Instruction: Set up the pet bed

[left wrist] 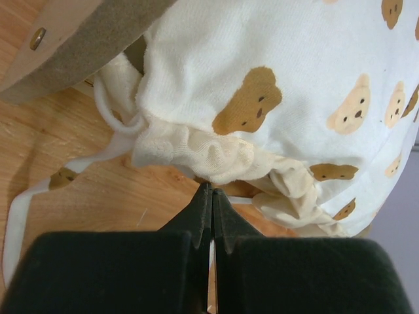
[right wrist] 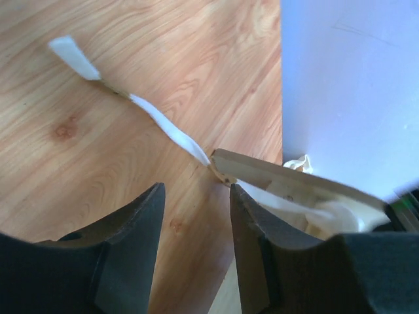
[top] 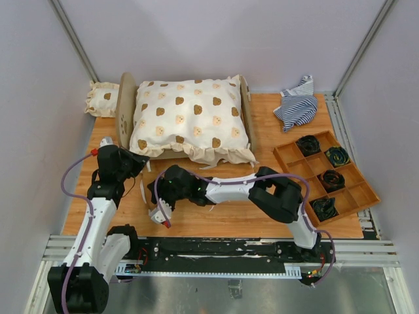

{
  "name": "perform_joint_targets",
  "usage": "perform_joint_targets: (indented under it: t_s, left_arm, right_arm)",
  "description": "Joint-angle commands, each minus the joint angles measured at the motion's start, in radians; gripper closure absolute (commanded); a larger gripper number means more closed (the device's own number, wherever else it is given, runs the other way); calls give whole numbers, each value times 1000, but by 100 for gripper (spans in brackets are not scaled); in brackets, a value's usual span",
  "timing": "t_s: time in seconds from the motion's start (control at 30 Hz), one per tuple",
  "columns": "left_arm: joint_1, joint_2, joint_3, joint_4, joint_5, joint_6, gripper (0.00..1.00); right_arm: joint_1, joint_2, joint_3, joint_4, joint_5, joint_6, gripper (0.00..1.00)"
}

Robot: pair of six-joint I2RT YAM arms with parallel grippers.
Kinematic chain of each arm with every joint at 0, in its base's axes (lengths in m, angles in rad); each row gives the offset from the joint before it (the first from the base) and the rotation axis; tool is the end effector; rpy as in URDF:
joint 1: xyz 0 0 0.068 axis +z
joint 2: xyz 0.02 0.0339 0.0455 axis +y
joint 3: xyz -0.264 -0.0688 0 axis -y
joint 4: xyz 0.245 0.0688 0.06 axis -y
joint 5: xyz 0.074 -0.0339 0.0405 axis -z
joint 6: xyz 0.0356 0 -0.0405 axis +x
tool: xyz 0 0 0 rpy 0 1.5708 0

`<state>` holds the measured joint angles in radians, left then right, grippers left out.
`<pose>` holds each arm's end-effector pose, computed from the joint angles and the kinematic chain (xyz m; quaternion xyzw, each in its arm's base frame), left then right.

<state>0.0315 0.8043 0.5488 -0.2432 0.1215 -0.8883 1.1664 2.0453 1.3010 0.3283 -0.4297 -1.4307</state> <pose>0.1852 0.0015 0.2475 -0.3531 0.7827 -0.2593 0.4420 0.1669 0.4276 0.1835 -0.8198 0.1080 0.1068 0.5522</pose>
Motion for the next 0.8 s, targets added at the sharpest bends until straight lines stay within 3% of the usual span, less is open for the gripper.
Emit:
perform_joint_targets:
  t_s: [0.0, 0.2, 0.4, 0.77]
  left_arm:
    - [8, -4, 44, -8, 27, 39, 100]
    - [11, -12, 76, -34, 10, 95, 100]
    - [11, 0, 118, -62, -21, 163, 100]
    - [11, 20, 122, -34, 9, 196, 100]
  right_arm:
    - [40, 108, 78, -80, 151, -356, 54]
    - [61, 176, 168, -202, 207, -560, 53]
    - [92, 187, 114, -223, 175, -734, 54]
    - [144, 265, 231, -398, 205, -859, 58]
